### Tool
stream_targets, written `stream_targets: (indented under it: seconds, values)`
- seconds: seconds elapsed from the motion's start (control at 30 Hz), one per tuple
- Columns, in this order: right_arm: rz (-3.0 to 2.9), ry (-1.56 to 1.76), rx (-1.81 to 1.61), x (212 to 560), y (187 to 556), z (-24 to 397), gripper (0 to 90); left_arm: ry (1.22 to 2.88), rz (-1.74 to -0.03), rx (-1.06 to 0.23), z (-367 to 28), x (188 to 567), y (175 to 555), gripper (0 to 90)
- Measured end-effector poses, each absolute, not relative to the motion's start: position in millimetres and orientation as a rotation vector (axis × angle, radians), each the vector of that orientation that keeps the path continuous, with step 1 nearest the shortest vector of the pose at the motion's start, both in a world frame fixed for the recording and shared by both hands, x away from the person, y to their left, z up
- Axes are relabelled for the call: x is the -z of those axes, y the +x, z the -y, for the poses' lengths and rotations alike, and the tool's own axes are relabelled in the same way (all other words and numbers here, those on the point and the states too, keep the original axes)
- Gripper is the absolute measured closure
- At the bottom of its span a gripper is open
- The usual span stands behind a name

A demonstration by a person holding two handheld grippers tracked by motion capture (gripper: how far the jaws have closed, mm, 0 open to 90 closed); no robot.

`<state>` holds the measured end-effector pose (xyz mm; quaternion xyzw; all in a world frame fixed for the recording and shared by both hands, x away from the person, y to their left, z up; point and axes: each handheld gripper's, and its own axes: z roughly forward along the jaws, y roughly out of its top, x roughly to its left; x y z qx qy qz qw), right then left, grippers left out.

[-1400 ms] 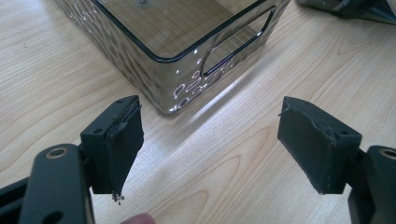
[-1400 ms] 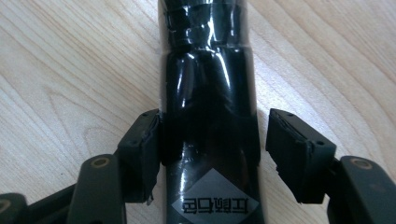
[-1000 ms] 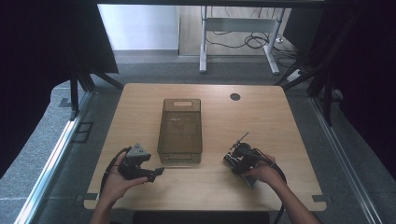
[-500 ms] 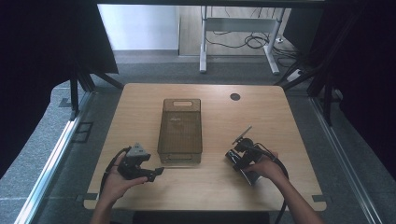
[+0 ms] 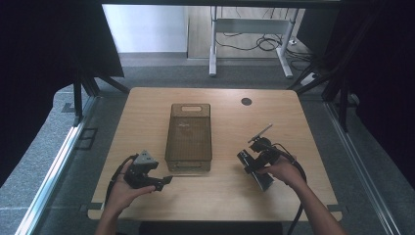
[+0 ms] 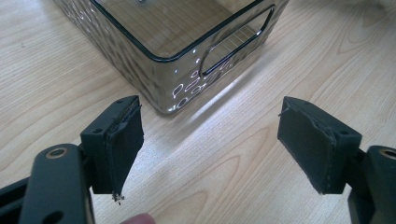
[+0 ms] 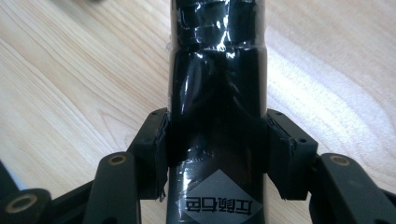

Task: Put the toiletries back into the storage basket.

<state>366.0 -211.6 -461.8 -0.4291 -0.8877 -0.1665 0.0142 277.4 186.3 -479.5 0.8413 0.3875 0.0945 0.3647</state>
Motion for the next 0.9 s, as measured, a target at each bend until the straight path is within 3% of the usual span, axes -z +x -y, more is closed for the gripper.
stream_targets:
  seconds: [0.9]
  values:
    - [2.664, -1.361, 0.722, 420.5, 375.2, 204.8, 46.2, 2.145, -0.969, -0.232, -182.4, 473.9, 273.5, 22.6]
